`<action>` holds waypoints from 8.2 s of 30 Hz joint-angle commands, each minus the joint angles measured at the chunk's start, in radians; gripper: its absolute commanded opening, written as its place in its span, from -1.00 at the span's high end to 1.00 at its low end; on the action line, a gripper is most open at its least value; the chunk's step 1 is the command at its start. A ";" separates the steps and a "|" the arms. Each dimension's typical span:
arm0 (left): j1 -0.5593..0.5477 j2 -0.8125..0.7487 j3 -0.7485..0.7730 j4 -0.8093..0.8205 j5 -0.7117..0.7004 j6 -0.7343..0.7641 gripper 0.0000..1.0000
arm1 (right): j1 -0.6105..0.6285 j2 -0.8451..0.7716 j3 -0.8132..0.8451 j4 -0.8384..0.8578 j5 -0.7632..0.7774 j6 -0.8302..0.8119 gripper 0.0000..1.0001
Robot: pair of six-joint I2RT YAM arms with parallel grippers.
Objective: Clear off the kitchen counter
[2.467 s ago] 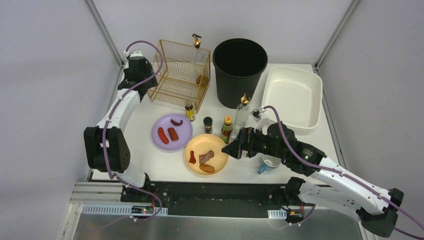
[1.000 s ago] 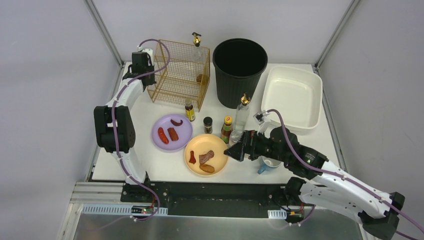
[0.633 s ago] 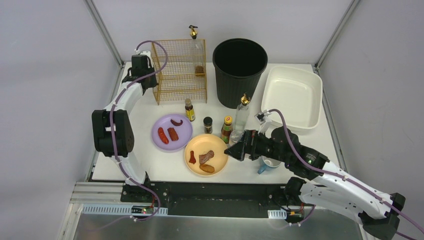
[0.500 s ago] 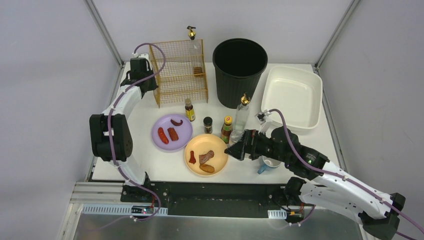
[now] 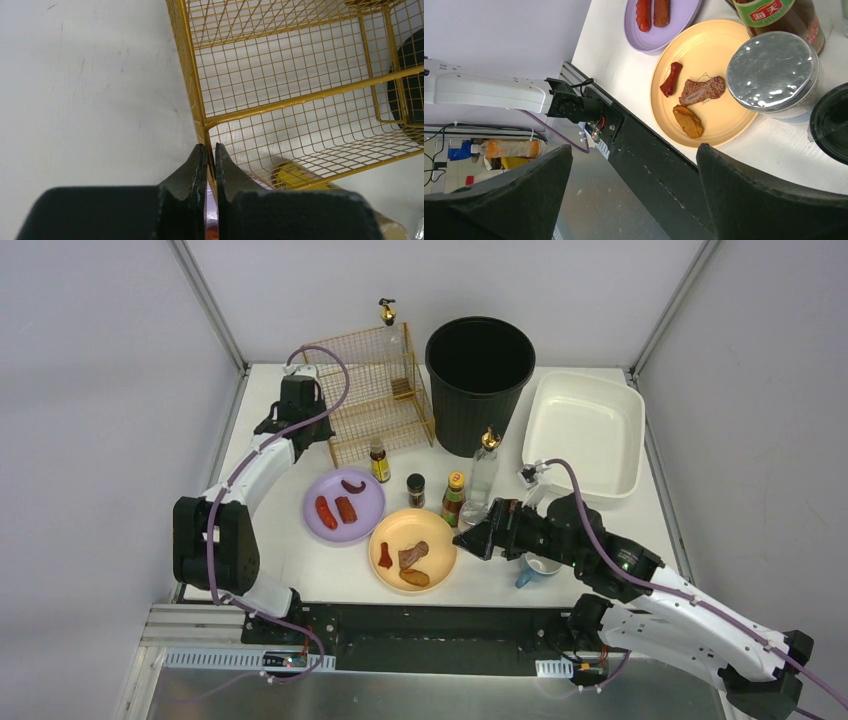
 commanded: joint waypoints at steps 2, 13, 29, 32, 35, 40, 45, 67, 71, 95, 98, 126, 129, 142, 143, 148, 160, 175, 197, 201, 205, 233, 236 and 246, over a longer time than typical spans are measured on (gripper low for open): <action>-0.028 -0.099 -0.069 -0.051 0.013 0.010 1.00 | 0.006 -0.011 0.043 -0.028 0.021 0.018 -0.98; -0.053 -0.199 -0.124 -0.057 -0.001 0.010 0.35 | 0.005 -0.002 0.084 -0.071 0.041 0.002 -0.98; -0.186 -0.472 -0.050 -0.103 0.277 -0.019 -0.34 | 0.005 -0.048 0.253 -0.331 0.217 -0.092 -0.98; -0.259 -0.485 -0.021 -0.104 0.357 -0.035 -0.34 | 0.006 -0.057 0.300 -0.395 0.249 -0.109 -0.98; -0.369 -0.470 0.023 -0.102 0.385 -0.024 -0.40 | 0.006 -0.064 0.341 -0.456 0.277 -0.120 -0.98; -0.523 -0.381 0.093 -0.090 0.371 -0.009 -0.43 | 0.006 -0.071 0.391 -0.513 0.301 -0.120 -0.98; -0.638 -0.306 0.107 -0.044 0.294 0.048 -0.60 | 0.006 -0.090 0.423 -0.549 0.309 -0.115 -0.98; -0.749 -0.068 -0.007 0.501 0.185 0.135 -0.98 | 0.006 -0.137 0.454 -0.594 0.326 -0.104 -0.98; -0.749 -0.024 0.016 0.523 0.185 0.135 -0.96 | 0.005 -0.145 0.436 -0.580 0.324 -0.102 -0.97; -0.748 0.119 -0.003 0.824 0.191 0.049 -0.33 | 0.006 -0.131 0.406 -0.546 0.292 -0.104 -0.98; -0.748 0.122 -0.007 0.831 0.195 0.047 -0.11 | 0.006 -0.136 0.402 -0.544 0.293 -0.103 -0.98; -0.750 0.014 0.230 0.644 0.231 0.120 1.00 | 0.005 -0.152 0.394 -0.533 0.302 -0.092 -0.97; -0.750 -0.002 0.312 0.574 0.227 0.126 1.00 | 0.006 -0.151 0.389 -0.524 0.299 -0.093 -0.98; -0.709 -0.022 0.670 0.213 0.076 0.300 1.00 | 0.006 -0.142 0.393 -0.505 0.285 -0.100 -0.98; -0.694 -0.028 0.684 0.200 0.069 0.298 1.00 | 0.006 -0.140 0.393 -0.501 0.284 -0.102 -0.98; -0.604 -0.058 0.747 0.081 0.068 0.280 1.00 | 0.005 -0.124 0.393 -0.487 0.273 -0.113 -0.98; -0.382 -0.062 0.792 0.022 0.060 0.309 1.00 | 0.006 -0.108 0.351 -0.399 0.230 -0.128 -0.98; -0.208 0.085 0.863 0.179 0.059 0.313 1.00 | 0.006 -0.147 0.269 -0.296 0.181 -0.148 -0.98; -0.095 0.274 0.947 0.360 0.122 0.251 1.00 | 0.005 -0.053 0.185 -0.135 0.110 -0.177 -0.98; -0.091 0.288 0.943 0.364 0.125 0.245 1.00 | 0.006 -0.039 0.184 -0.128 0.109 -0.182 -0.98; -0.091 0.274 0.899 0.377 0.141 0.225 1.00 | 0.005 -0.047 0.183 -0.132 0.116 -0.186 -0.98; -0.094 0.215 0.502 0.452 0.135 0.158 1.00 | 0.005 -0.042 0.170 -0.137 0.108 -0.149 -0.97; -0.096 0.207 0.460 0.481 0.137 0.138 1.00 | 0.006 -0.040 0.167 -0.131 0.106 -0.146 -0.98; -0.108 0.175 0.340 0.552 0.161 0.095 0.47 | 0.005 -0.053 0.156 -0.139 0.117 -0.133 -0.98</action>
